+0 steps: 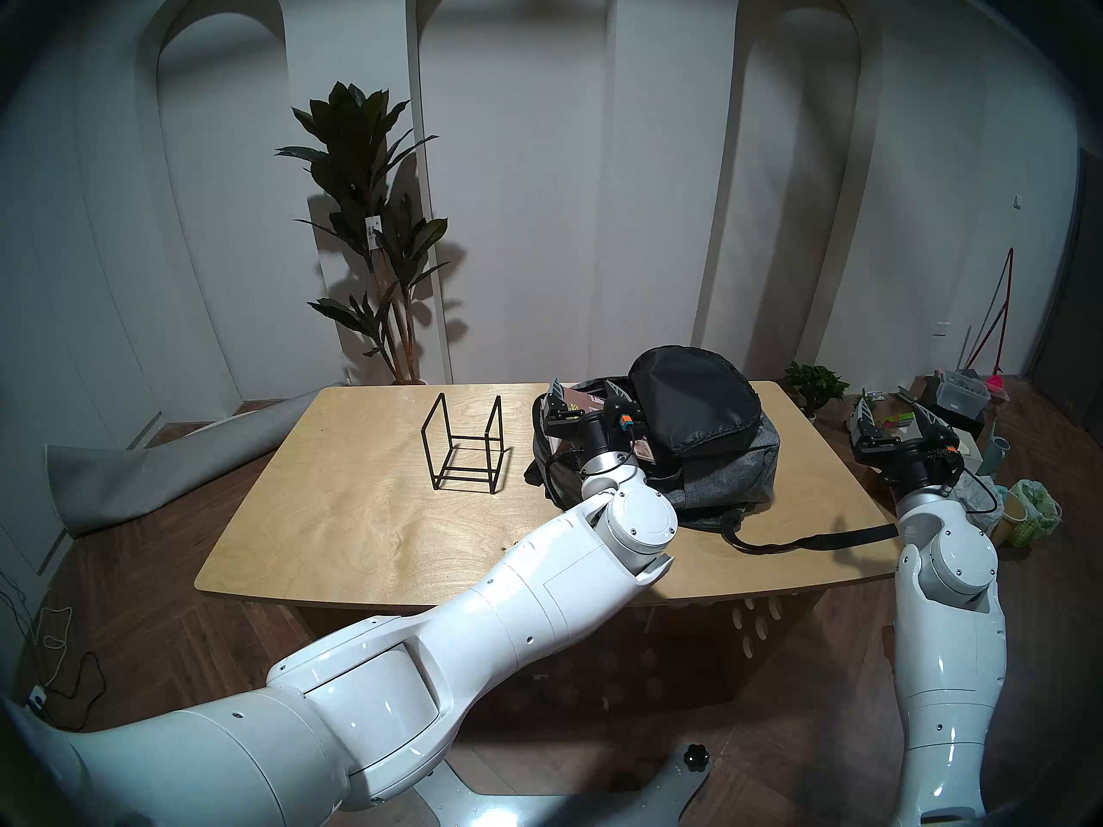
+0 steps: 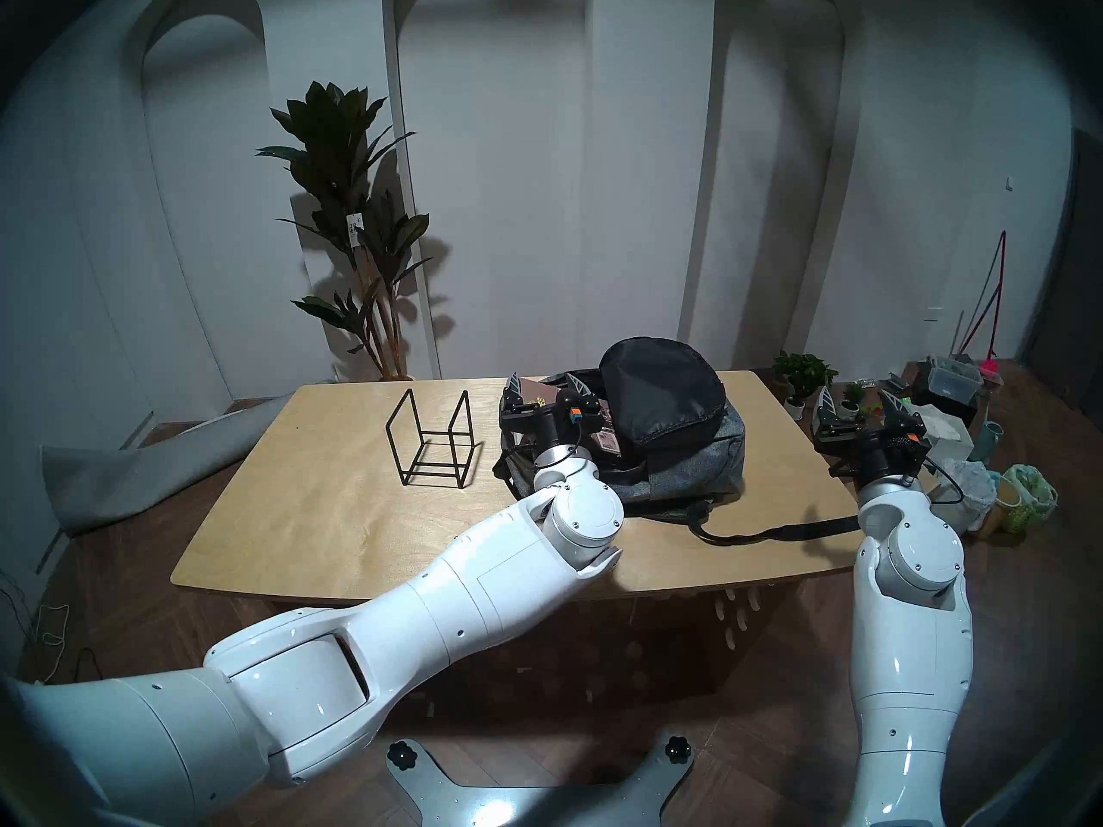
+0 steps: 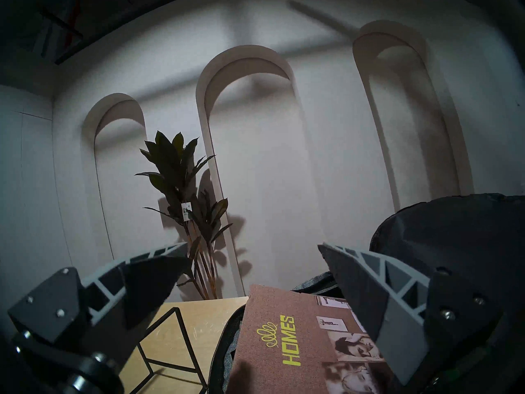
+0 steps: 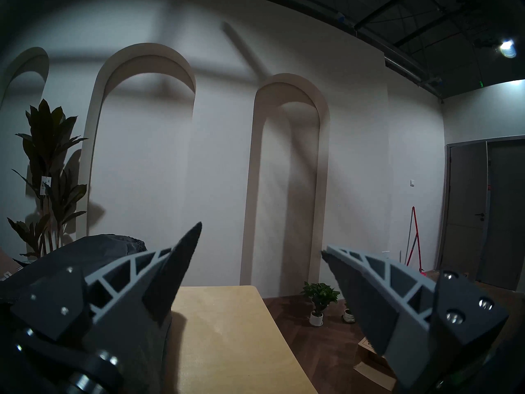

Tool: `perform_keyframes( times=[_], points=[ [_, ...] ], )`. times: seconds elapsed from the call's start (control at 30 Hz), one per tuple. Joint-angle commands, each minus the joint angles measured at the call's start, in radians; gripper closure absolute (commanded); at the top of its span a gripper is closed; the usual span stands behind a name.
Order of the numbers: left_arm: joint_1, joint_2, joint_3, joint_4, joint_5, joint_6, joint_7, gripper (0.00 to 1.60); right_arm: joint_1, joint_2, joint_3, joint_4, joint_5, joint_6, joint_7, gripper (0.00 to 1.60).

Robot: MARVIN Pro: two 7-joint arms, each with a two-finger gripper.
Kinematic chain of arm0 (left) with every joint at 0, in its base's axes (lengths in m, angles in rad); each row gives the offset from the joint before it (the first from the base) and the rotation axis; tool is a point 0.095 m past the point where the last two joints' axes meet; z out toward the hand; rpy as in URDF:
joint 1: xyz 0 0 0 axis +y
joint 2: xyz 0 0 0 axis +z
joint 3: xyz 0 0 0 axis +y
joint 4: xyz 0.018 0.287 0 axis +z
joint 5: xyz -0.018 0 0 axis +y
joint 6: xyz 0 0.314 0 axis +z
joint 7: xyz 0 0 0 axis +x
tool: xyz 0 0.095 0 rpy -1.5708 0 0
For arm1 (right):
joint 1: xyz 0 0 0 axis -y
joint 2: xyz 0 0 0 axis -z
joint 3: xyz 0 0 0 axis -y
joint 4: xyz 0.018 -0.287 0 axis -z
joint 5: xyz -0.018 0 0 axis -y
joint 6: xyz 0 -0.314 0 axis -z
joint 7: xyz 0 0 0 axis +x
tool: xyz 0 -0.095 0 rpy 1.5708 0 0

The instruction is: Put the book into the bag and close the bag

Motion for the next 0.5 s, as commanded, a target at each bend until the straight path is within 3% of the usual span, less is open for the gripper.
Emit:
perform_keyframes(
  times=[0.0,0.2,0.47],
  points=[
    [-0.028,0.027,0.008,-0.002,0.042,0.024,0.031,0.00,0.018,0.003,-0.003,-0.007,-0.001,-0.012,-0.005,0.00],
    [-0.066,0.091,0.018,0.024,0.102,0.079,0.075,0.00,0.025,-0.004,-0.024,0.003,0.002,-0.007,-0.010,0.00],
    [-0.075,0.177,0.024,-0.014,0.111,0.152,0.038,0.00,0.038,-0.009,-0.052,0.006,0.001,-0.011,-0.026,0.00]
  ],
)
